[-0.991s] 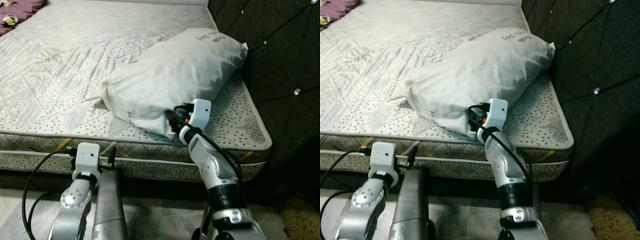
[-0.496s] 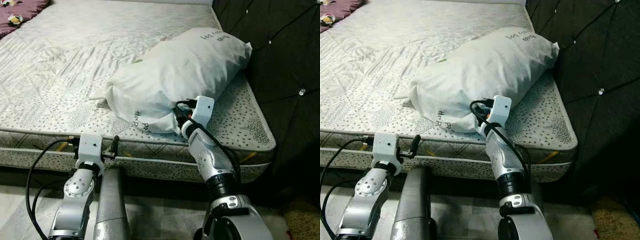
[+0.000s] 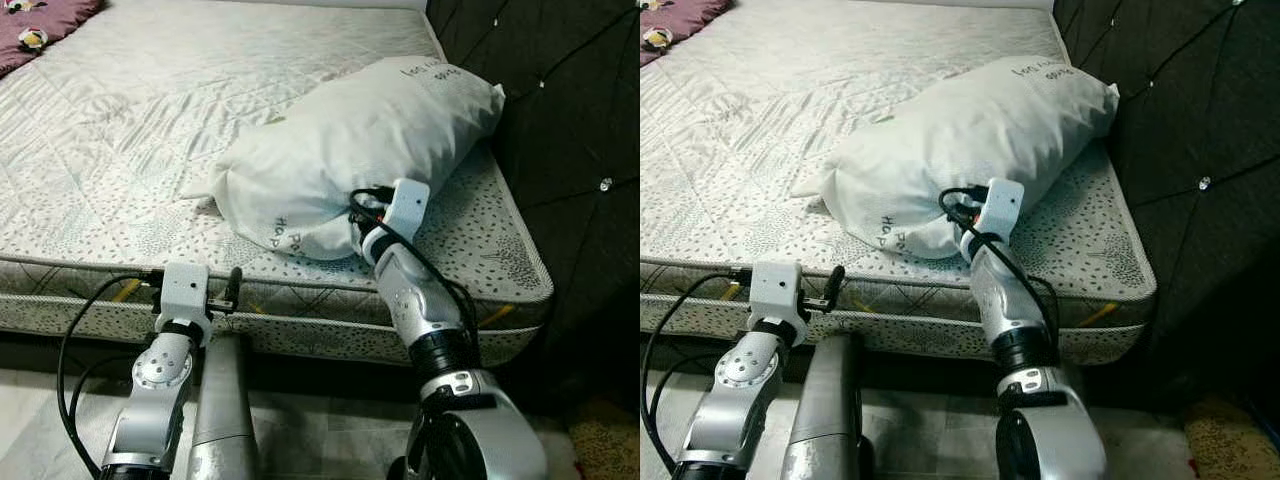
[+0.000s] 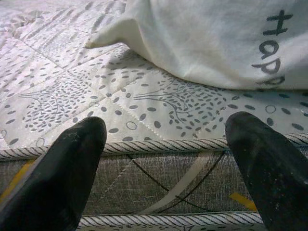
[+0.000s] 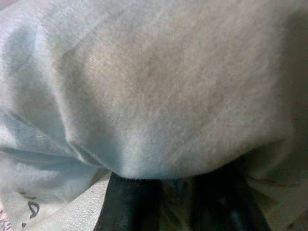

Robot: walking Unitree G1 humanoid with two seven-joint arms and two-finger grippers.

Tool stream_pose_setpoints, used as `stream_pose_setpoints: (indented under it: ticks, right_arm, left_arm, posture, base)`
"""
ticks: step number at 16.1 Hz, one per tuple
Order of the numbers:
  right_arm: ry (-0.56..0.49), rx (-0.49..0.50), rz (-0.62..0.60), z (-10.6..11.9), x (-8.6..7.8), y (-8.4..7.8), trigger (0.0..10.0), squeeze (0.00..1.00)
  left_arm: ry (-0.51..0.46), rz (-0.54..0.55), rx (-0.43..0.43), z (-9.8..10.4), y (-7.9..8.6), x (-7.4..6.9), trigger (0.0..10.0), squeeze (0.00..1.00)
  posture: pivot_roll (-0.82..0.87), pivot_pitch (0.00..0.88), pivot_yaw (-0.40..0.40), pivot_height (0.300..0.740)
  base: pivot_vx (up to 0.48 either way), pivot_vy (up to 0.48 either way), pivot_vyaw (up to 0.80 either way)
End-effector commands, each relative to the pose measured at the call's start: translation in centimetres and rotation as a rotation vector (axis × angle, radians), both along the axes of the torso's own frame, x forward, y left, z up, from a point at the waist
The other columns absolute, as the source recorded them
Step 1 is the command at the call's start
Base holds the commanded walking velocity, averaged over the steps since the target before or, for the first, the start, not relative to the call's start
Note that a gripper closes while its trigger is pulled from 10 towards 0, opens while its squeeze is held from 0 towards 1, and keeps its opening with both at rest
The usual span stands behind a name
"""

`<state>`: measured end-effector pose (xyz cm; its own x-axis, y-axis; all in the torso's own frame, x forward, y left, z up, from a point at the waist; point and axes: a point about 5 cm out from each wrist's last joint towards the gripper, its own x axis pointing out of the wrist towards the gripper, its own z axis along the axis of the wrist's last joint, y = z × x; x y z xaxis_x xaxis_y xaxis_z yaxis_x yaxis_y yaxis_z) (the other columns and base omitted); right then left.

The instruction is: Clean up the room

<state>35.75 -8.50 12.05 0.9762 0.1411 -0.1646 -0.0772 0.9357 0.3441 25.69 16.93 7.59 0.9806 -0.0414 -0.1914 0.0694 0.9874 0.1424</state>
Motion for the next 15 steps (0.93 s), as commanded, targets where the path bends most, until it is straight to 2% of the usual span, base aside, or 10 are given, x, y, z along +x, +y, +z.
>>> stream_pose_setpoints:
  ticks: [1,4,6,7,8,9,10,11,13,15]
  right_arm:
    - [-0.061,0.000,-0.064,1.5,0.8,-1.6,0.0,0.00]
    - [-0.088,-0.041,-0.123,1.8,1.4,-3.3,0.0,0.00]
    - [-0.112,-0.160,-0.193,2.4,2.1,-6.5,0.0,0.00]
    - [-0.120,-0.187,-0.246,3.0,2.4,-8.7,0.0,0.00]
    - [-0.133,-0.228,-0.325,3.9,2.6,-11.9,0.0,0.00]
    - [-0.137,-0.243,-0.373,4.3,2.6,-13.6,0.0,0.00]
    - [-0.149,-0.303,-0.518,5.6,1.8,-18.3,0.0,0.00]
    - [-0.152,-0.341,-0.600,6.2,1.0,-20.7,0.0,0.00]
    - [-0.163,-0.387,-0.668,6.4,-0.2,-23.1,0.0,0.00]
    - [-0.134,-0.412,-0.612,3.9,-2.3,-23.6,0.0,0.00]
  left_arm:
    - [0.001,0.007,0.012,-0.1,0.0,0.0,10.0,0.00]
    - [-0.002,0.014,0.009,-0.1,-0.1,0.1,10.0,0.00]
    - [-0.003,0.015,0.008,-0.2,-0.2,0.1,10.0,0.00]
    - [-0.003,0.017,0.009,-0.2,-0.2,0.1,10.0,0.00]
    - [-0.003,0.018,0.009,-0.1,-0.2,0.2,10.0,0.00]
    - [-0.004,0.019,0.010,-0.1,-0.2,0.2,10.0,0.00]
    - [-0.012,0.014,0.010,0.2,-0.5,0.3,10.0,0.00]
    - [-0.012,0.007,0.010,0.2,-0.7,0.3,10.0,0.00]
    - [0.007,-0.002,0.018,-0.3,-0.8,0.2,10.0,0.00]
    - [0.019,0.008,0.033,-0.5,-0.4,0.2,10.0,0.00]
  posture:
    - [0.10,0.000,-0.017,0.456]
    - [0.09,0.000,-0.020,0.456]
    - [0.09,0.000,-0.020,0.456]
    - [0.08,0.000,-0.019,0.456]
    - [0.08,0.000,-0.018,0.456]
    - [0.08,0.000,-0.018,0.456]
    - [0.08,0.000,-0.016,0.456]
    - [0.06,0.000,-0.015,0.456]
    - [0.05,0.000,-0.017,0.456]
    - [0.03,0.000,-0.020,0.456]
  base:
    - [0.000,0.000,0.00]
    - [0.000,0.000,0.00]
    - [0.000,0.000,0.00]
    - [0.000,0.000,0.00]
    - [0.000,0.000,0.00]
    - [0.000,0.000,0.00]
    - [0.000,0.000,0.00]
    - [0.000,0.000,0.00]
    - [0.000,0.000,0.00]
    - [0.000,0.000,0.00]
